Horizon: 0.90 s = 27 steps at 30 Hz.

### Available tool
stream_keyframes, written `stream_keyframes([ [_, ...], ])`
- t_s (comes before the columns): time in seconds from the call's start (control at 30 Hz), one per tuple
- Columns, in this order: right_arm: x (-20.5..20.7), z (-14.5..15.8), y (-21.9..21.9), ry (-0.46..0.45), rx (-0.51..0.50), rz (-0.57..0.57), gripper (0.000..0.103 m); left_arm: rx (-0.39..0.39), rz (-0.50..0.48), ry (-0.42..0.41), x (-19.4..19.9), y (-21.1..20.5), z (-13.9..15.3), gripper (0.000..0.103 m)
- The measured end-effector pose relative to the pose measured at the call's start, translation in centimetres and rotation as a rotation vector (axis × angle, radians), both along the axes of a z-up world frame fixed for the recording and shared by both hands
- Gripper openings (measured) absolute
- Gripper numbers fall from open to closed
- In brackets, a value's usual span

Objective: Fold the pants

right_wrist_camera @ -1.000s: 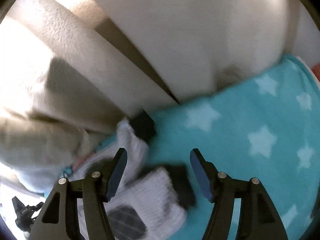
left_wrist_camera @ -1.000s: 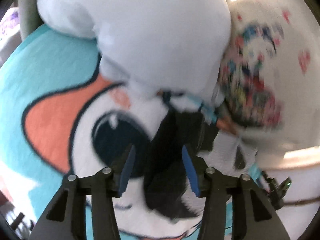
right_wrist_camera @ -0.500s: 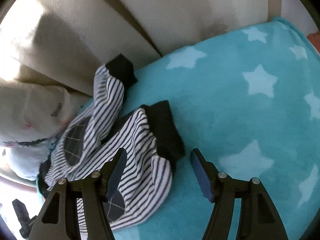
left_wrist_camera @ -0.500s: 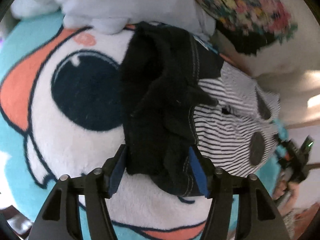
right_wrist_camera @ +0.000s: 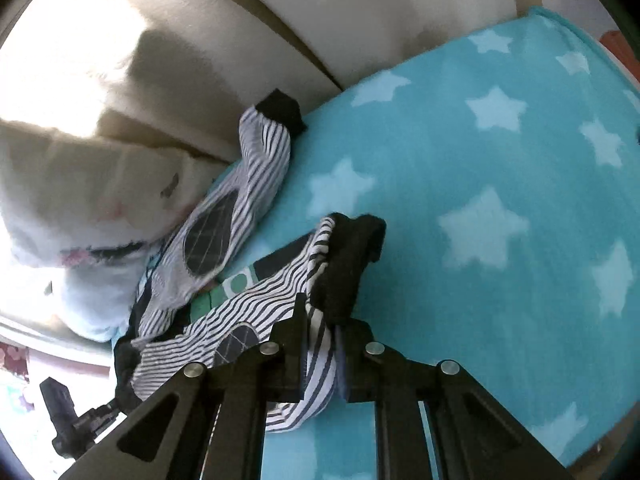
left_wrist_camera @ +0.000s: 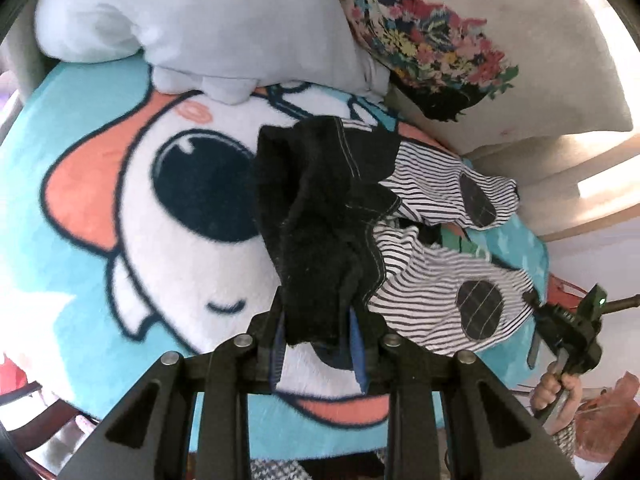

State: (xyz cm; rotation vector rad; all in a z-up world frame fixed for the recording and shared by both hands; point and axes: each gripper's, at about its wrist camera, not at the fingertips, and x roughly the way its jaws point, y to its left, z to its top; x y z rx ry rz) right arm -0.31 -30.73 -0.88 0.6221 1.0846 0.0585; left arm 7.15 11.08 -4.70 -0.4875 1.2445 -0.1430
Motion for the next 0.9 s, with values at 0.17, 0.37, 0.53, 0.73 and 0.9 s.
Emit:
stream_keyframes([
  [0.17, -3.5, -0.9, 0.4, 0.043, -0.009, 0.009, 0.012, -0.017, 0.019, 0.044, -2.2, 1.3, -1.4, 0.027],
  [0.37, -5.2, -3.3, 0.0, 0.107, 0.009, -0.061, 0.024, -0.021, 0.035, 0.089, -3.3, 1.9, -3.6, 0.03],
  [0.53, -6.8, -0.2, -0.9, 0.027, -0.099, -0.113, 0.052, -0.116, 0.057, 0.012, -3.3, 3.6, -2.2, 0.038],
  [0.73, -7.8, 1.6, -1.4, -0.005, -0.135, -0.172, 0.052, -0.15, 0.094, -0.001, -1.9, 5.5, -2.2, 0.04],
  [0.9, -7.8, 1.0, 0.7, 0.016, -0.141, -0.148, 0.052, -0.125, 0.07, 0.017, 2.5, 4.6, -3.3, 0.047],
])
